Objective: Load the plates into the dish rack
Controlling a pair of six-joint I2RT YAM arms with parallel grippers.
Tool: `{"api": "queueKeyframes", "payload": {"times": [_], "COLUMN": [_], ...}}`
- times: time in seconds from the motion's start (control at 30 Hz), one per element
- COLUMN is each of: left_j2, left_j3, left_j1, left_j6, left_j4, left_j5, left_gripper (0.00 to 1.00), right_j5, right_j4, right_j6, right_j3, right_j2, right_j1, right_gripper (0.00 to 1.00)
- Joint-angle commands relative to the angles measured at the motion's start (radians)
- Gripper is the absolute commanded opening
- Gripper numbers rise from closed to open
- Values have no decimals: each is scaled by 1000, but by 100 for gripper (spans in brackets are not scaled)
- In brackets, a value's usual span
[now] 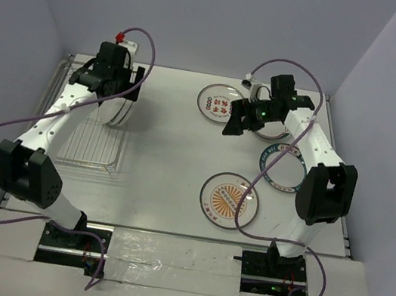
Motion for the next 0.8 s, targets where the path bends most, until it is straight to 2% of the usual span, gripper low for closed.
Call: {"api": "queueKeyframes", "payload": {"times": [0.0, 0.13, 0.23, 0.6, 0.77], "left_j2": [-98, -156, -192, -213, -215], "left_j3": [99, 114, 85, 48, 42], "left_j1": [-6, -4, -4, -4, -4], "left_j6": [-37, -37, -31, -34, -40], "left_j4": [-25, -30, -1, 18, 30], "left_j5": [141, 270, 342, 365, 371], "left_gripper": [99, 99, 99, 99, 99], "right_j5": [3, 9, 56, 138, 142], "right_j4": [-194, -358, -380, -409, -411], "right_j6": [-245, -489, -564, -681, -712], "right_j3": [12, 4, -26, -75, -117], "right_j2": [59, 126, 154, 330, 361], "right_j1": [-8, -6, 7, 23, 40], "right_gripper": [100, 97, 95, 85, 74]}}
